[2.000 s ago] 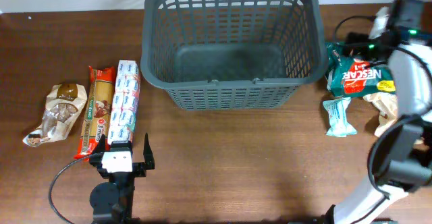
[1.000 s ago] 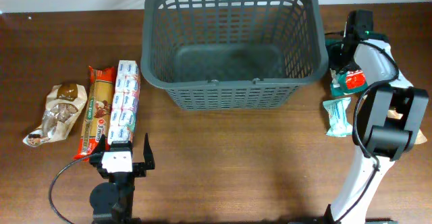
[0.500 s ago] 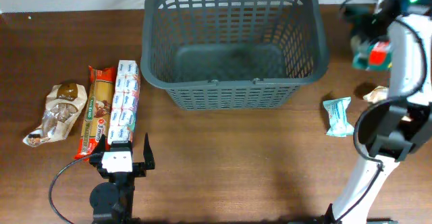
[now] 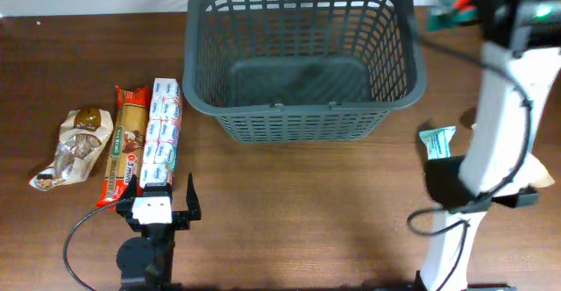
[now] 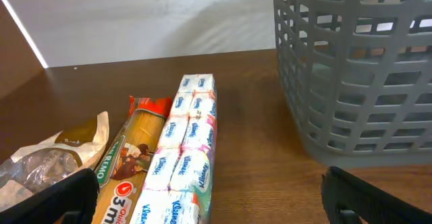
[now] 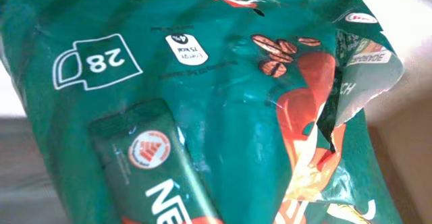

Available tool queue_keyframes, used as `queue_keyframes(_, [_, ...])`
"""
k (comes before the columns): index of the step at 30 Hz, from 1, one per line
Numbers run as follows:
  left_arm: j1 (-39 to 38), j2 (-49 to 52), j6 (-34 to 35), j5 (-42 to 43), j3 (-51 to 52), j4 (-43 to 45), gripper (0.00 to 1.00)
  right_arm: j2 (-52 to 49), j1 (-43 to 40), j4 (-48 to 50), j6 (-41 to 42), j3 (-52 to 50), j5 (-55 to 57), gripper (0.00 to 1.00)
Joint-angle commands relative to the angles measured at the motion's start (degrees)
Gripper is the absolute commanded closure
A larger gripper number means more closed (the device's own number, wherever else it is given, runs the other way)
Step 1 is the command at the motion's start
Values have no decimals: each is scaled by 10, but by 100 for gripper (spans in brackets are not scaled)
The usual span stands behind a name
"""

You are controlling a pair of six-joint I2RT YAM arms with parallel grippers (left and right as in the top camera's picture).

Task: Pack container
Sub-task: 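Carry the Nescafe bag into the basket and release it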

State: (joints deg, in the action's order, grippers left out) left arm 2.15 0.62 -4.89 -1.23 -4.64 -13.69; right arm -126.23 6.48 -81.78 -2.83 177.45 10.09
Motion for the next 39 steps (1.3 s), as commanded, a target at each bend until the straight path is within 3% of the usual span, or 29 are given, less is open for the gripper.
queue_keyframes(1, [-2, -3, 2, 4, 4, 2, 1, 37, 107, 14, -43, 16, 8, 96])
queue_keyframes(9, [-2, -3, 2, 4, 4, 2, 1, 30, 203, 10, -42, -108, 37, 96])
queue_keyframes(24, [-2, -3, 2, 4, 4, 2, 1, 30, 197, 162, -40, -514, 34, 96])
queue_keyframes(29, [-2, -3, 2, 4, 4, 2, 1, 30, 198, 173, -38, -573, 17, 96])
queue_keyframes(34, [-2, -3, 2, 4, 4, 2, 1, 31, 199, 171, -38, -563, 18, 95])
queue_keyframes(36, [-2, -3, 2, 4, 4, 2, 1, 36, 199, 160, -38, -541, 27, 36])
queue_keyframes(39, [-2, -3, 2, 4, 4, 2, 1, 57, 199, 127, -38, -457, 64, 21])
